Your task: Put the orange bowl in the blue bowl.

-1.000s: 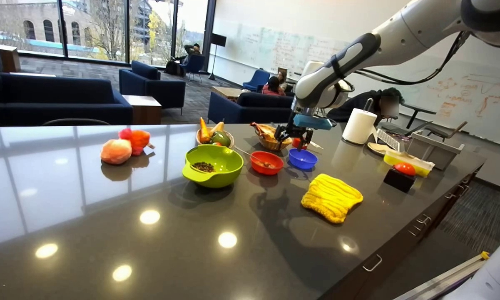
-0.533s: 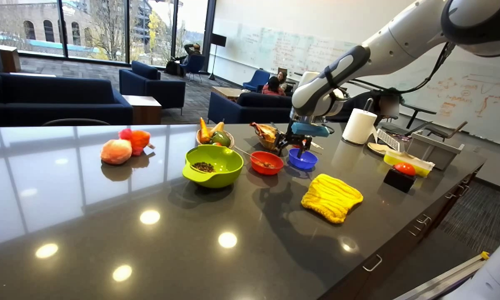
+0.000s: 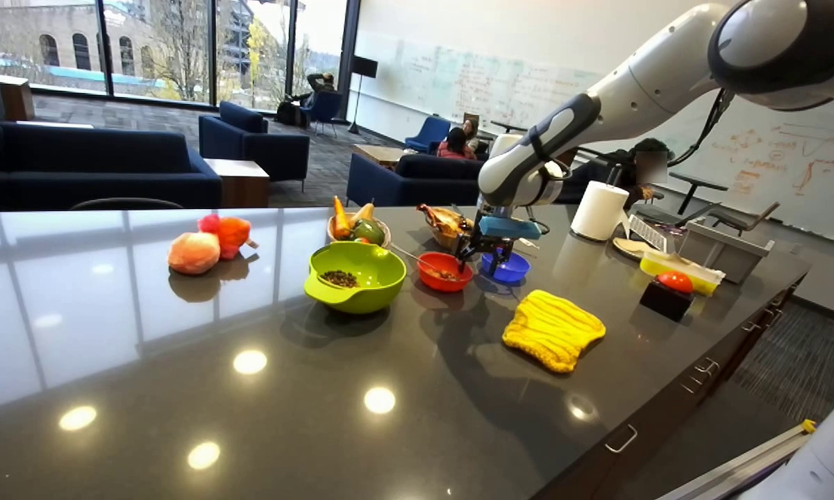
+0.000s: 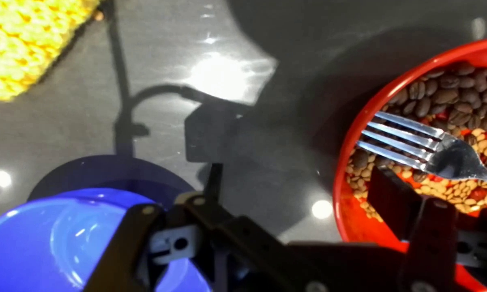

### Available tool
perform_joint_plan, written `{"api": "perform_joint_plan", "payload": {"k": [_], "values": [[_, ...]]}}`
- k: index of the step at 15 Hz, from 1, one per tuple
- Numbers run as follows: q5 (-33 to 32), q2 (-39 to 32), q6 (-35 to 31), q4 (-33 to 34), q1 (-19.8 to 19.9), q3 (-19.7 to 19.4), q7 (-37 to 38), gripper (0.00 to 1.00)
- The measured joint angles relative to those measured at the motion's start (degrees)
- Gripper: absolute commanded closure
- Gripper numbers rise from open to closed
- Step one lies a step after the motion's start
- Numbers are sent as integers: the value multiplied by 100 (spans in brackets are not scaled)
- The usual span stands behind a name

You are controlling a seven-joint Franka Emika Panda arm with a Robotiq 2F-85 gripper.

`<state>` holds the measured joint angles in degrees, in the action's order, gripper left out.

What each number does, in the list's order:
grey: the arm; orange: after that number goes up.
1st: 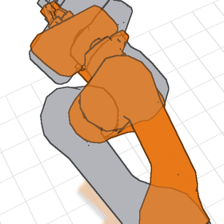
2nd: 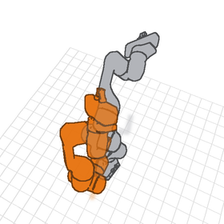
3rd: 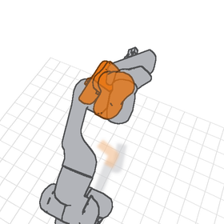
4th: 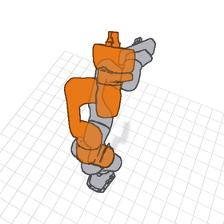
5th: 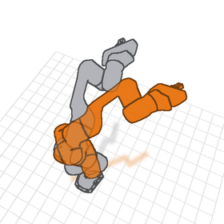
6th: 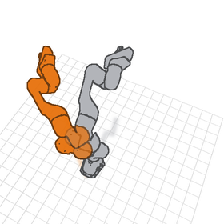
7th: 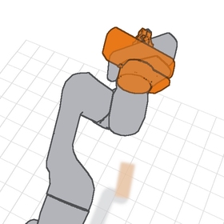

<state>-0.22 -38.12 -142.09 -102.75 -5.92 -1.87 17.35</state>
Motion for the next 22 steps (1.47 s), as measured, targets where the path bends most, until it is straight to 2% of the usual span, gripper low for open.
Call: {"api": "perform_joint_plan", "payload": {"k": [3, 8, 15, 22], "values": [[5, -71, 15, 85, 0, 19, -6, 64], [7, -72, 49, 219, -17, 118, -20, 100], [50, -47, 209, 306, -27, 190, -109, 99], [74, 165, 698, 320, -18, 198, -139, 99]]}}
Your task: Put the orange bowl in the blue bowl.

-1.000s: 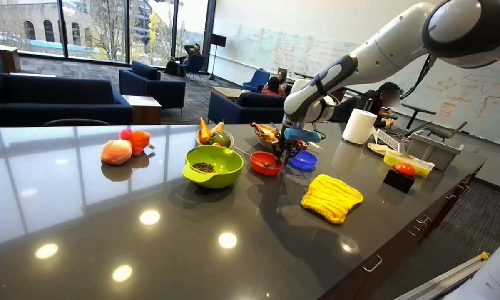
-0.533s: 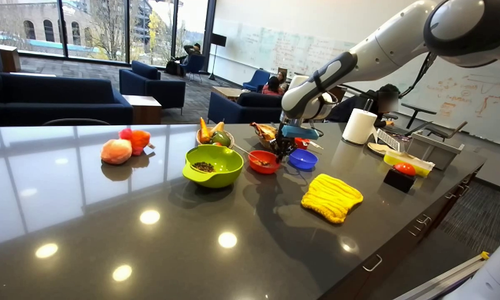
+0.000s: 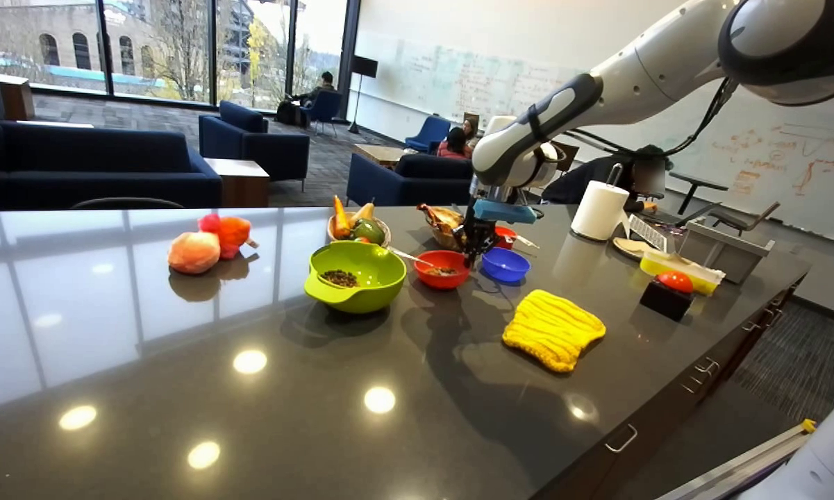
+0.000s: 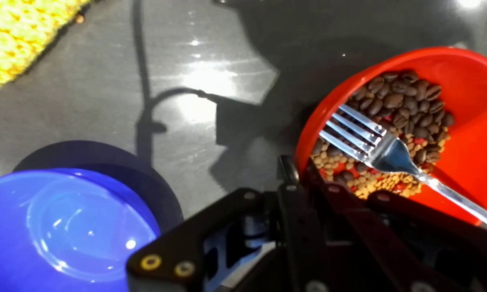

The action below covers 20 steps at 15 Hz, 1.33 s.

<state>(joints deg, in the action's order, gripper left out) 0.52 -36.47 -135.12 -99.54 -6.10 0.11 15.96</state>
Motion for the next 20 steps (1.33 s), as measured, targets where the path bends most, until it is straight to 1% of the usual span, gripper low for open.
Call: {"api": "perform_joint_plan", "payload": {"k": [4, 7, 13, 20], "values": [[62, 103, 166, -5, 53, 5, -88, 99], [367, 149, 182, -26, 182, 72, -345, 99], [1141, 155, 182, -67, 607, 326, -1024, 99], [1473, 278, 181, -101, 832, 403, -1475, 99]]}}
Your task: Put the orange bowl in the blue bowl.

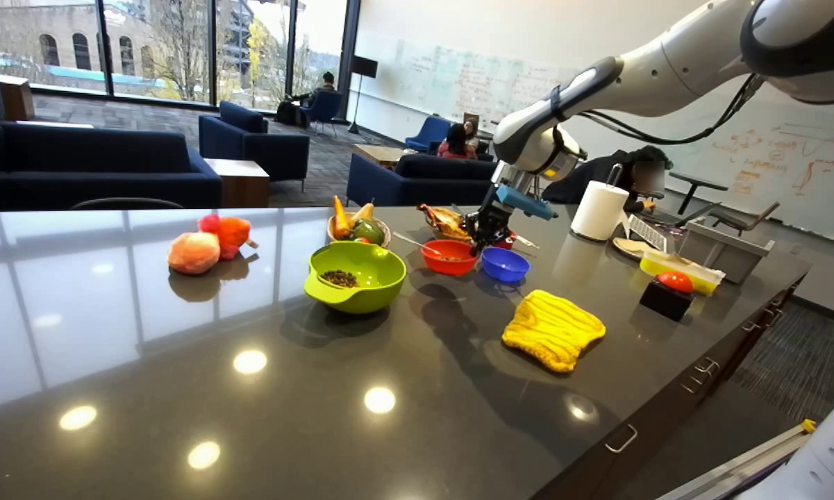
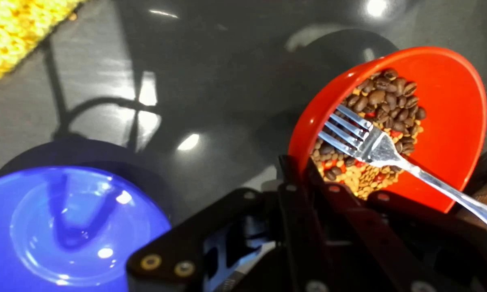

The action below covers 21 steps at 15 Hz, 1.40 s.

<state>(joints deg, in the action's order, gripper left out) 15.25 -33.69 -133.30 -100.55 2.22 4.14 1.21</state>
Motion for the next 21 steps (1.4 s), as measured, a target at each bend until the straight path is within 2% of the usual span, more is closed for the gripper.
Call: {"api": "perform_joint_plan", "payload": {"k": [6, 12, 21], "values": [[40, 424, -7, -159, 96, 10, -220, 99], [107, 914, -14, -496, 368, -23, -499, 99], [251, 1246, -21, -749, 686, -262, -746, 99]]}}
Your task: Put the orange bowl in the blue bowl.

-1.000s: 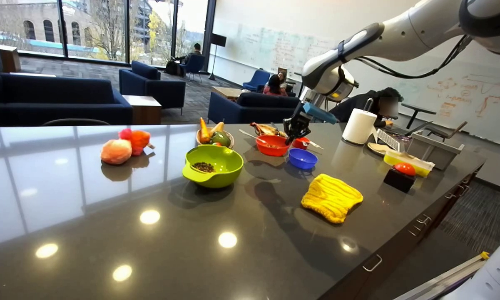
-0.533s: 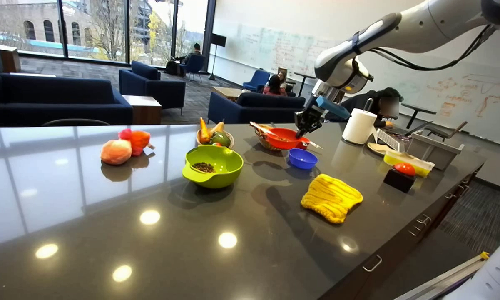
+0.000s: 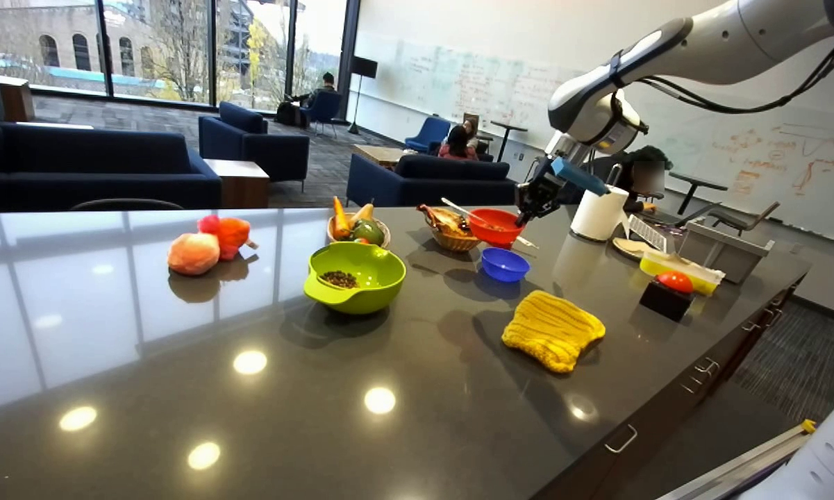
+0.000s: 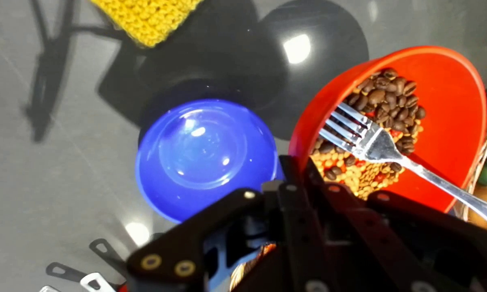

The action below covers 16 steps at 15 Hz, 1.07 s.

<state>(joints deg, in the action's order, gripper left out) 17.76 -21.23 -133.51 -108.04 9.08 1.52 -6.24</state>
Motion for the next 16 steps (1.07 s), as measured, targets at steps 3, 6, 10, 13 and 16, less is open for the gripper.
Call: {"api": "perform_joint_plan", "payload": {"k": [3, 6, 10, 13, 16], "values": [[3, 0, -14, 4, 57, -82, -1, 99], [27, -1, -16, 26, 114, -136, -1, 99], [33, -21, -16, 66, 163, -210, 3, 99], [33, -62, -19, 80, 179, -281, 19, 99], [33, -134, -28, 91, 181, -367, 58, 99]]}}
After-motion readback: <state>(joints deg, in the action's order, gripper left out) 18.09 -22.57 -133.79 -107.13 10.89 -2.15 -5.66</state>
